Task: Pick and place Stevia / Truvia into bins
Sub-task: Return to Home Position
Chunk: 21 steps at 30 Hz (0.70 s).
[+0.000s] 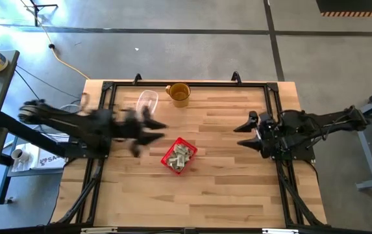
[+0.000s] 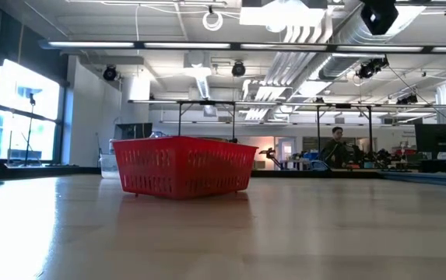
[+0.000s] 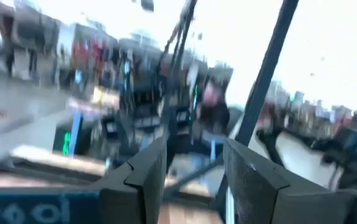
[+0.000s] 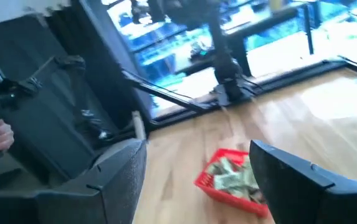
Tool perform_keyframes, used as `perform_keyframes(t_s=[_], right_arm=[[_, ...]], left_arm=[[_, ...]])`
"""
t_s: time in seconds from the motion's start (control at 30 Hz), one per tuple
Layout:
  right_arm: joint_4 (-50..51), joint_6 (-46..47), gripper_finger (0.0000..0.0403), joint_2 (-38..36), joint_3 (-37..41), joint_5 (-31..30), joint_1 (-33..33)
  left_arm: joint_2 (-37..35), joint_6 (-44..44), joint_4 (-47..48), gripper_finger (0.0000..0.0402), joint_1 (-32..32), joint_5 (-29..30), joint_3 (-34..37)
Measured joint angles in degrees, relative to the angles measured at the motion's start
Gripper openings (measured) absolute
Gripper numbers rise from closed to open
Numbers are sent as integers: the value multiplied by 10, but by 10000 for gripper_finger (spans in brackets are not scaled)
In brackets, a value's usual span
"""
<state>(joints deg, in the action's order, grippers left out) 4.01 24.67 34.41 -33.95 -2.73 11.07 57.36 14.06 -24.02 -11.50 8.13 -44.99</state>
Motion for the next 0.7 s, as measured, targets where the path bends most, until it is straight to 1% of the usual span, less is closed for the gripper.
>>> perform_keyframes(t_s=[0.07, 0.17, 0.27, 0.33, 0.37, 0.43, 0.5, 0.53, 0.6, 0.63, 0.7], right_arm=[[13, 6, 275, 2, 0, -13, -3], [11, 4, 275, 12, 0, -33, -15], [9, 10, 275, 20, 0, -95, -34], [8, 32, 275, 26, 0, -132, -46], [1, 36, 275, 29, 0, -132, -51], [-32, 23, 275, 40, 0, -96, -62], [-60, 21, 275, 55, 0, -51, -73], [-65, 23, 275, 63, -1, -40, -78], [-59, 33, 275, 76, 0, -40, -82], [-58, 37, 275, 81, 0, -51, -83], [-67, 39, 275, 91, 0, -76, -83]], left_arm=[[-85, -2, -8, 193, -7, 25, 69], [-191, 12, 14, 193, 12, 44, 152], [-288, 25, 70, 193, 49, 35, 208], [-341, 30, 84, 193, 85, 10, 234], [-366, 32, 99, 193, 106, -11, 243], [-406, 39, 133, 193, 151, -63, 246], [-440, 54, 206, 193, 192, -107, 244], [-456, 63, 249, 193, 208, -116, 241], [-484, 88, 331, 193, 229, -120, 241], [-496, 98, 351, 193, 233, -120, 245], [-510, 113, 330, 193, 228, -124, 271]])
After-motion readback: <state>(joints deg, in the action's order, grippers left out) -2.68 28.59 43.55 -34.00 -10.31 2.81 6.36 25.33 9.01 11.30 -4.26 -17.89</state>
